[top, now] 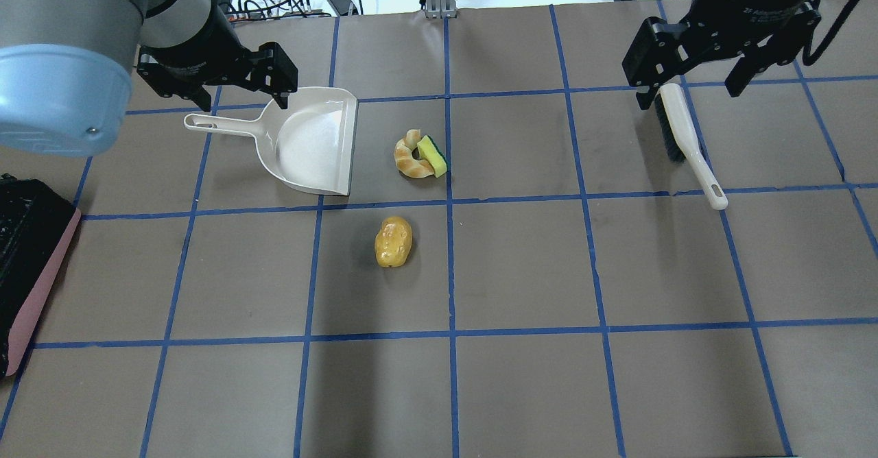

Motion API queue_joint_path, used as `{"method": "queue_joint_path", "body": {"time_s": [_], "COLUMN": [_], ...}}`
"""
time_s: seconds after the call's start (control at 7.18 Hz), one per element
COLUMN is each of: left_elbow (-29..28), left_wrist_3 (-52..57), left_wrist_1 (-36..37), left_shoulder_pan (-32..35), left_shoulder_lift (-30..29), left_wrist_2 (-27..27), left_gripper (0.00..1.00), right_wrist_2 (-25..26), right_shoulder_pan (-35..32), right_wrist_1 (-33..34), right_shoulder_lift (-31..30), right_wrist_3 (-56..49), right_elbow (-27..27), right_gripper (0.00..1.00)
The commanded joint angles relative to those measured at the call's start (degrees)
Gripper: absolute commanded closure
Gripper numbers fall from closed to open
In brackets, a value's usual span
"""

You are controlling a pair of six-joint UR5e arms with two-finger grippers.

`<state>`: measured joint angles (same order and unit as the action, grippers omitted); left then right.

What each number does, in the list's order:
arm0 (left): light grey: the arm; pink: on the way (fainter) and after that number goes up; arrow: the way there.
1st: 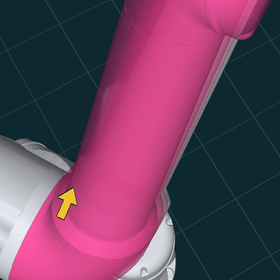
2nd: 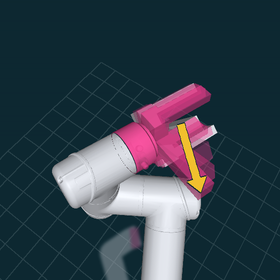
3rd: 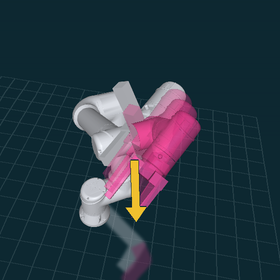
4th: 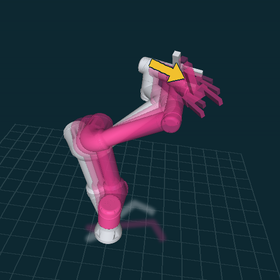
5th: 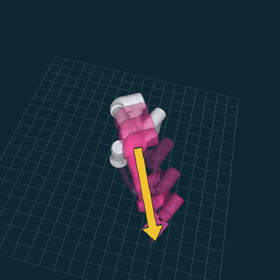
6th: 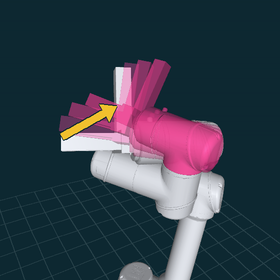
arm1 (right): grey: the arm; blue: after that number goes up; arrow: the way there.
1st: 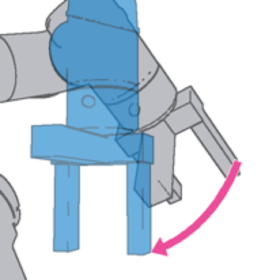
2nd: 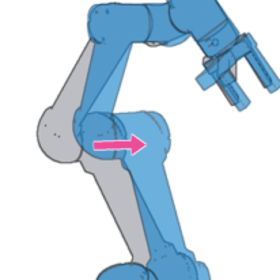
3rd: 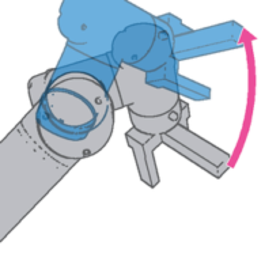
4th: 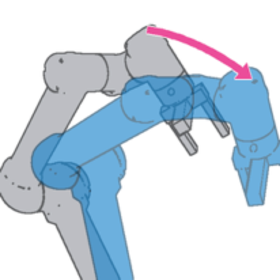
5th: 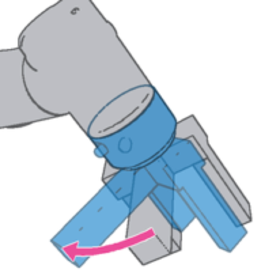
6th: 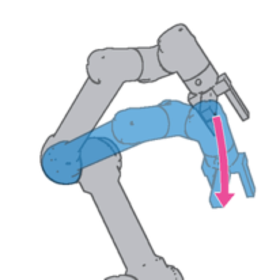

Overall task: Sweep and dump trash into bin
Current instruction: 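Lower the left gripper to the dustpan handle while the right descends to the brush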

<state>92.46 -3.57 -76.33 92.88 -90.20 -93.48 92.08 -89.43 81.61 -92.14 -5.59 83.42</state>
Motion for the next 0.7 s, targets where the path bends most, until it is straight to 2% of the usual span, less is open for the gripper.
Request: {"method": "queue_joint_path", "body": {"time_s": [0.0,0.42,0.56], "left_elbow": [-0.3,-0.3,0.1], "left_wrist_3": [0.0,0.8,0.8], "left_wrist_1": [0.5,-1.7,-2.2], "left_shoulder_pan": [-0.5,-0.8,-0.7], "left_shoulder_lift": [-0.9,1.0,1.0], "left_wrist_2": [1.7,0.5,0.7], "left_gripper": [0.00,0.00,0.00], "right_wrist_2": [-0.9,-0.1,-0.2], "right_shoulder_pan": [0.0,1.7,3.7], "right_wrist_1": [0.2,0.0,1.3], "right_shoulder_lift": [0.0,0.6,3.8], "right_wrist_3": [0.2,1.8,-0.2], "right_elbow": [0.2,0.7,1.1], "right_gripper": [0.00,0.00,0.00]}}
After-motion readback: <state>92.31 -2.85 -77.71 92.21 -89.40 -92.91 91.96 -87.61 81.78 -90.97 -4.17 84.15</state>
